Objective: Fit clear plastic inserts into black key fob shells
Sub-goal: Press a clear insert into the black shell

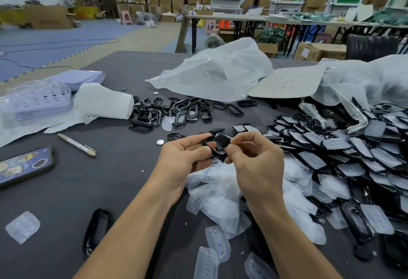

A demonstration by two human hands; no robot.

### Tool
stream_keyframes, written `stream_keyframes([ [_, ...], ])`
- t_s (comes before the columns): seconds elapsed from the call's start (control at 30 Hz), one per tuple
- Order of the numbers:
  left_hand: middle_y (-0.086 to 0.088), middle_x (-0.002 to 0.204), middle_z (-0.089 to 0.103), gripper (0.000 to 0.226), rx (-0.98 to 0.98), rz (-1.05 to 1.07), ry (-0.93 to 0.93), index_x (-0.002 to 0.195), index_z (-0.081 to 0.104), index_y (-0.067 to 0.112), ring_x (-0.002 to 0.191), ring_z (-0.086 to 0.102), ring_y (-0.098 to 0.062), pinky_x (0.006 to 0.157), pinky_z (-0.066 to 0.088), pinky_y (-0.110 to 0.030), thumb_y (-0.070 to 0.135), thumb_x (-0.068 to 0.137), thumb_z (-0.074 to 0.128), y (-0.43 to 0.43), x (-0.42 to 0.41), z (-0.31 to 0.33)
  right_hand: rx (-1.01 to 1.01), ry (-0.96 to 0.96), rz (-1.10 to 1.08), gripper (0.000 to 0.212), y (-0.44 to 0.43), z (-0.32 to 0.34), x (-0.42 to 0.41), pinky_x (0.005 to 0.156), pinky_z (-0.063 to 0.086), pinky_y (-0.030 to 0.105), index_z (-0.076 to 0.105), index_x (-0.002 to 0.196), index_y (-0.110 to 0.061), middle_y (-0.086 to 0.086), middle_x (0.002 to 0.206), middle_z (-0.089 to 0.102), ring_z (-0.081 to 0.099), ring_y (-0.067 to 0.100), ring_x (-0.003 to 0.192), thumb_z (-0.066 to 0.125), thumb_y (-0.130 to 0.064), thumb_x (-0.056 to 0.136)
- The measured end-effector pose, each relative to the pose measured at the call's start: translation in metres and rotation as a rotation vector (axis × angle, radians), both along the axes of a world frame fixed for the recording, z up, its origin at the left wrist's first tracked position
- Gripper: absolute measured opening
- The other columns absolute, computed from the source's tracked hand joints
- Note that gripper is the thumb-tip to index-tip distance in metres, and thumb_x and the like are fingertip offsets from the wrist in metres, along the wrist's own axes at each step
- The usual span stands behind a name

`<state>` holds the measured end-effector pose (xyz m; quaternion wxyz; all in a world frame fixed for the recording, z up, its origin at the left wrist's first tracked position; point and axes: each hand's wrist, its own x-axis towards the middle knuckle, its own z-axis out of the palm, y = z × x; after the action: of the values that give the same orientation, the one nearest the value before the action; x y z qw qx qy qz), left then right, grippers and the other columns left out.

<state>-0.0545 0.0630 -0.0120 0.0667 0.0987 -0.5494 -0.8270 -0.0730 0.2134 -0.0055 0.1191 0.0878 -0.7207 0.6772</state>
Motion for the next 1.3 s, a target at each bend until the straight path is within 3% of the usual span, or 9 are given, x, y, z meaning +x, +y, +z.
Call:
stream_keyframes([
  [0.13,-0.015,0.094,0.081,0.033,-0.033,-0.015,0.022,0.095,0.083,0.015,0.078,0.079,-0.019,0.063,0.059,-0.021,-0.013,0.088,0.068,0.003,0.000,-0.001,-0.010,-0.044,0.026,0.031,-0.002,-0.001,0.002,0.052,0.050,0.019,0.067,0.083,-0.028,-0.001,0.068,0.073,0.067,0.013,0.055,0.073,0.002,0.084],
  [0.43,-0.016,0.096,0.080,0.039,-0.068,-0.042,0.030,0.089,0.086,0.021,0.080,0.077,-0.018,0.066,0.060,-0.022,-0.014,0.089,0.068,0.009,0.000,-0.001,0.251,0.052,-0.210,0.019,-0.006,-0.006,0.005,0.061,0.051,0.017,0.068,0.070,-0.027,-0.023,0.067,0.069,0.067,0.001,0.066,0.080,-0.023,0.084],
  [0.67,-0.019,0.098,0.080,0.031,-0.058,-0.056,0.015,0.104,0.081,0.012,0.083,0.078,-0.021,0.070,0.061,-0.023,-0.012,0.089,0.068,0.011,-0.001,-0.004,0.323,0.036,-0.236,0.024,-0.008,-0.008,0.003,0.060,0.054,0.032,0.064,0.067,-0.024,-0.018,0.068,0.067,0.062,0.008,0.062,0.080,-0.027,0.085],
  [0.93,-0.017,0.096,0.080,0.030,-0.064,-0.043,-0.026,0.104,0.082,0.011,0.082,0.078,-0.017,0.066,0.059,-0.020,-0.011,0.086,0.071,0.013,-0.001,-0.007,0.343,0.001,-0.278,0.025,-0.008,-0.010,0.003,0.058,0.051,0.029,0.062,0.066,-0.023,-0.012,0.059,0.064,0.061,0.007,0.064,0.078,-0.023,0.086],
  [1.1,-0.017,0.102,0.080,0.032,-0.047,-0.097,-0.017,0.102,0.084,0.016,0.090,0.079,-0.023,0.068,0.061,-0.023,-0.009,0.086,0.072,0.012,-0.001,-0.008,0.470,0.114,-0.350,0.026,-0.013,-0.009,0.009,0.055,0.041,0.026,0.056,0.071,-0.024,-0.012,0.054,0.055,0.056,0.007,0.056,0.074,-0.023,0.088],
  [1.3,-0.015,0.104,0.080,0.036,-0.004,-0.092,-0.035,0.101,0.084,0.021,0.094,0.079,-0.024,0.076,0.064,-0.029,0.008,0.068,0.076,0.012,-0.003,-0.009,0.529,0.136,-0.380,0.026,-0.015,-0.008,0.011,0.054,0.037,0.027,0.052,0.073,-0.025,-0.012,0.056,0.054,0.054,0.006,0.057,0.072,-0.026,0.090],
])
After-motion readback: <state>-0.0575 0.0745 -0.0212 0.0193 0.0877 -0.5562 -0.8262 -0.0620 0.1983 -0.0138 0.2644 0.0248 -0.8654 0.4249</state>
